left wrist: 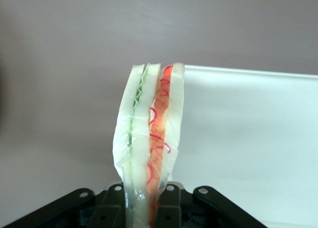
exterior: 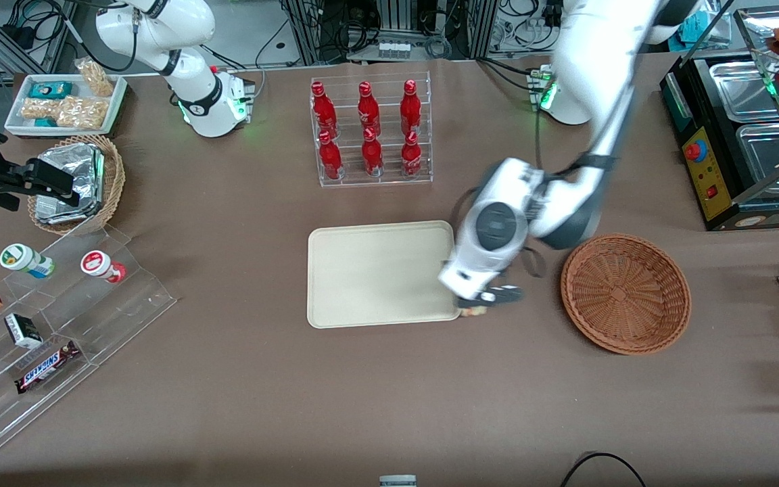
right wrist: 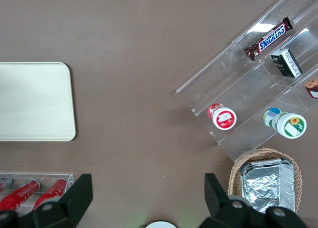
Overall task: Place sandwich from basket to tray
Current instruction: 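Lift the sandwich and carry it over the white tray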
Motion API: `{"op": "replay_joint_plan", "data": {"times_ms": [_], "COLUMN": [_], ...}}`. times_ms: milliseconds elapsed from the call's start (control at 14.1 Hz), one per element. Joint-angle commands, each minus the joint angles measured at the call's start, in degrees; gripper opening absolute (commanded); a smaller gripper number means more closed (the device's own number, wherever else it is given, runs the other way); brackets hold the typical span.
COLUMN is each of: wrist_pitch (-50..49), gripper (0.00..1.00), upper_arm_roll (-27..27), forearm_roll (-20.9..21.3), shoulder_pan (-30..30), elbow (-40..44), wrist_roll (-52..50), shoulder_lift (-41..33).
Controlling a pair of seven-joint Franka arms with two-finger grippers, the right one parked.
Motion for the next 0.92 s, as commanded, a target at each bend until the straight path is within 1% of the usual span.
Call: {"op": "replay_joint_plan", "data": {"times_ms": [0, 212, 283, 424, 566, 636, 707, 778, 848], "wrist_pitch": [0.02, 7.30, 7.67, 8.02, 10.82, 11.10, 11.10, 11.01, 11.01], "gripper": [0.03, 0.04, 0.04, 0.05, 0.07, 0.11, 0.16, 0.29, 0.61], "upper_arm_roll": [0.96, 1.04, 1.04, 1.04, 1.04, 1.04, 1.04, 1.04, 1.04], "forearm_roll": [-0.60, -0.08, 0.01, -0.08, 0.10, 0.10, 0.10, 0.19, 0.01], "shoulder_pan": [-5.57, -10.93, -11.99, -13.31, -14.28, -14.81, -14.90, -14.90, -14.90], "elbow": [9.80, 10.07, 10.07, 10.33, 10.34, 10.33, 10.25, 10.16, 10.16], "wrist_roll": [-7.44, -12.02, -12.55, -14.13, -14.67, -14.76, -14.84, -14.84, -15.02], "shoulder_lift": [7.21, 9.67, 10.20, 11.17, 12.75, 13.37, 13.72, 13.64, 13.46]}}
